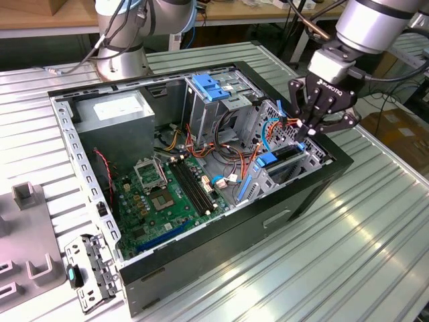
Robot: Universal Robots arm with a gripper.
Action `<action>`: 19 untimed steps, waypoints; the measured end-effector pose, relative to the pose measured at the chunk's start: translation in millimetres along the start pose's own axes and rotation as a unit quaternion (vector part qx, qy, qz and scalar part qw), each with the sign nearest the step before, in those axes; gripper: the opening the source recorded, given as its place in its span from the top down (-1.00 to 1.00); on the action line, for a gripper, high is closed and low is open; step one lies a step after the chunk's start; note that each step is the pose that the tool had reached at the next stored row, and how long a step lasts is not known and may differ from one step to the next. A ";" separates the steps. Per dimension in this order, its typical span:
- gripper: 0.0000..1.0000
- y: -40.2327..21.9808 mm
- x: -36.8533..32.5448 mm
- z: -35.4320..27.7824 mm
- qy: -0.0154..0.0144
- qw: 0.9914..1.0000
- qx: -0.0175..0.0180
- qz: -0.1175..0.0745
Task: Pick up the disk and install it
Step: 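Insert the first disk wire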
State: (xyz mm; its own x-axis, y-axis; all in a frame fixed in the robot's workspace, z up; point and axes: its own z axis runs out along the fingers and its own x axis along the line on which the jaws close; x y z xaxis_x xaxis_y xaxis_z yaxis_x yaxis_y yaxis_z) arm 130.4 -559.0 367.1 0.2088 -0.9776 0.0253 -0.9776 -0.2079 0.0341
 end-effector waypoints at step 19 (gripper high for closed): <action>0.79 -8.4 1.1 -3.6 0.001 0.999 -0.001 -0.054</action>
State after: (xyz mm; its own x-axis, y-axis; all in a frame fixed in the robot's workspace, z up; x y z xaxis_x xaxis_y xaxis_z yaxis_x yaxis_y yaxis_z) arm 139.0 -558.2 370.4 0.3129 -0.9495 0.0238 -0.9493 -0.3118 0.0389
